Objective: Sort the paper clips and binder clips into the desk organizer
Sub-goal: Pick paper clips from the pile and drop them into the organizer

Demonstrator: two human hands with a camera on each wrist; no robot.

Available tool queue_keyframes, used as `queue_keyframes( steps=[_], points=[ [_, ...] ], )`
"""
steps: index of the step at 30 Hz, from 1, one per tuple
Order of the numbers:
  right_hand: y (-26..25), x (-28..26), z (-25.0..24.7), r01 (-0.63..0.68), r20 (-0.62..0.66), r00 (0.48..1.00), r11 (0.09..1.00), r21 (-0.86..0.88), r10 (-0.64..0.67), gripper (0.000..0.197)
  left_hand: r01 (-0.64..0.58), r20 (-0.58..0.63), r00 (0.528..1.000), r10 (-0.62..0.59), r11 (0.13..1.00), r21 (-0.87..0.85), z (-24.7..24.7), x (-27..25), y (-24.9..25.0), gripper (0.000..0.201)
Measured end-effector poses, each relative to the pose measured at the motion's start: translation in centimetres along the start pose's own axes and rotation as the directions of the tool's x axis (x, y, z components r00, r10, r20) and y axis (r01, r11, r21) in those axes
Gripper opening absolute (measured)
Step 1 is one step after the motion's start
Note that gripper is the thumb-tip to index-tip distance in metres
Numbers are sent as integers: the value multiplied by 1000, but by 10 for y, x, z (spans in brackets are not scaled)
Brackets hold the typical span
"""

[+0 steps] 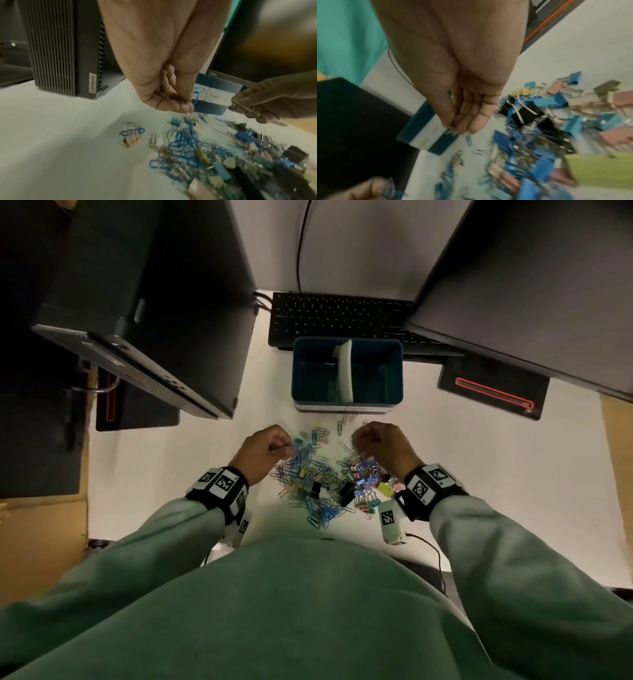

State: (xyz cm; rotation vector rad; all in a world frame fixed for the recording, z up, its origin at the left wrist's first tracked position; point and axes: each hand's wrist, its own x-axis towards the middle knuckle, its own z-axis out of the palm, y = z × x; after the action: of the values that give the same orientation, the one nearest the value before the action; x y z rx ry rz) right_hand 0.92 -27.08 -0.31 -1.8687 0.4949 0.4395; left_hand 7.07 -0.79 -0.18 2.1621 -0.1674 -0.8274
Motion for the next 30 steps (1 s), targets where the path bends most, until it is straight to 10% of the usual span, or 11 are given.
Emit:
queue_keyframes(
  steps=[8,15,21,26,30],
  points=[
    [-45,3,-9,36,71,995,936,350,-65,6,-201,-90,979,182,937,-287,-32,-12,77,12],
    [-75,12,-9,58,26,997,895,442,-78,5,-241,-108,957,269,946,217,-29,57,115,14],
    [-108,49,2,244,-76,967,970,-7,-244,10,-233,-317,896,310,937,259,-18,38,84,10],
    [-89,32,23,463,-113,795,716,-522,-596,14,-29,-129,988,83,927,375,15,15,20,6],
    [-52,20,56,329,93,927,668,-667,-364,15,75,-114,993,-24,883,463,42,15,5,43]
  ],
)
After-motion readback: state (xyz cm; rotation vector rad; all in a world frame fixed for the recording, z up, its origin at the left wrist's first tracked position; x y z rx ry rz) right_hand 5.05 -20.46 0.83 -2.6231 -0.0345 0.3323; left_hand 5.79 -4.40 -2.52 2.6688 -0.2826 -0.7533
